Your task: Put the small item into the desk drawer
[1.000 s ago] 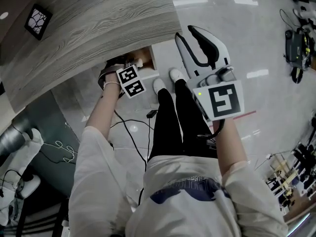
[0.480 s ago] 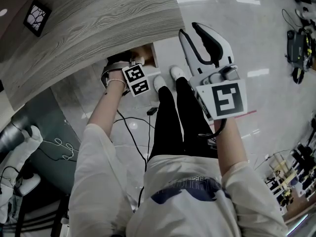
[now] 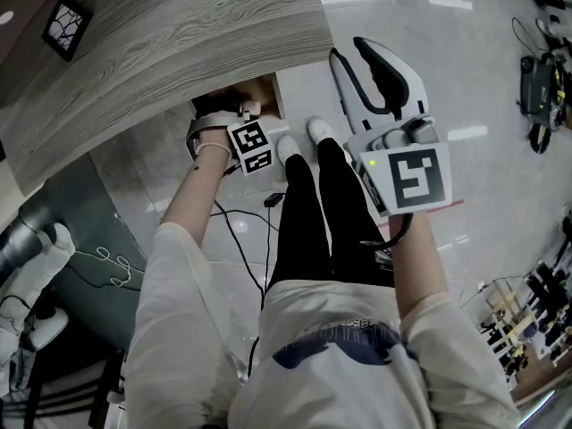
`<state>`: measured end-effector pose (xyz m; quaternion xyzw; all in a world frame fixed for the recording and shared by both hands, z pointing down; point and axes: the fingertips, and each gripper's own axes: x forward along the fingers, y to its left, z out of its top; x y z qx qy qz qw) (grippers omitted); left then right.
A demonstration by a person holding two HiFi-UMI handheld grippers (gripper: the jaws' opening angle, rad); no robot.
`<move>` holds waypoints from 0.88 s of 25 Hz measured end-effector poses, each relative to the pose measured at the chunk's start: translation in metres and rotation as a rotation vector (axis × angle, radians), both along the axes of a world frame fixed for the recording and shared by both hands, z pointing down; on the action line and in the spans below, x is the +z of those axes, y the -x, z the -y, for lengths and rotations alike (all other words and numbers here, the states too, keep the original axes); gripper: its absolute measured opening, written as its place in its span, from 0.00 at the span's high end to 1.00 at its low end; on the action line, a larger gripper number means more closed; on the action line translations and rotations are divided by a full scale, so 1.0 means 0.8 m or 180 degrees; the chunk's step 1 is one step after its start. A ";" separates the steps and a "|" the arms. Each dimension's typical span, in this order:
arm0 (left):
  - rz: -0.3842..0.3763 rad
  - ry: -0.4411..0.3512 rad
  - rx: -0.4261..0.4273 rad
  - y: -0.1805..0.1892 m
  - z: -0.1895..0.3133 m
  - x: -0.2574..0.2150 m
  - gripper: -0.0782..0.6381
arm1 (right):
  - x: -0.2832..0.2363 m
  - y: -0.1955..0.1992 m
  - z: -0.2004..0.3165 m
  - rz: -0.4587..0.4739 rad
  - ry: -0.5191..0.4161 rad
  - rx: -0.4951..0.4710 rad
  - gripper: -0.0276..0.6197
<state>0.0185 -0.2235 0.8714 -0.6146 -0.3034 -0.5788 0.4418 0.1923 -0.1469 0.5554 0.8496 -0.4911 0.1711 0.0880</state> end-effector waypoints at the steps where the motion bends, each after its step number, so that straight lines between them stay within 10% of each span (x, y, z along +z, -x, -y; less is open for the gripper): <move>1: 0.0012 0.0017 -0.0011 0.001 0.000 0.000 0.70 | 0.000 0.000 -0.001 0.0003 0.0005 0.0005 0.79; 22: 0.0240 0.0486 -0.0406 0.008 -0.001 -0.008 0.63 | -0.006 0.015 -0.006 -0.0074 -0.0039 -0.0051 0.79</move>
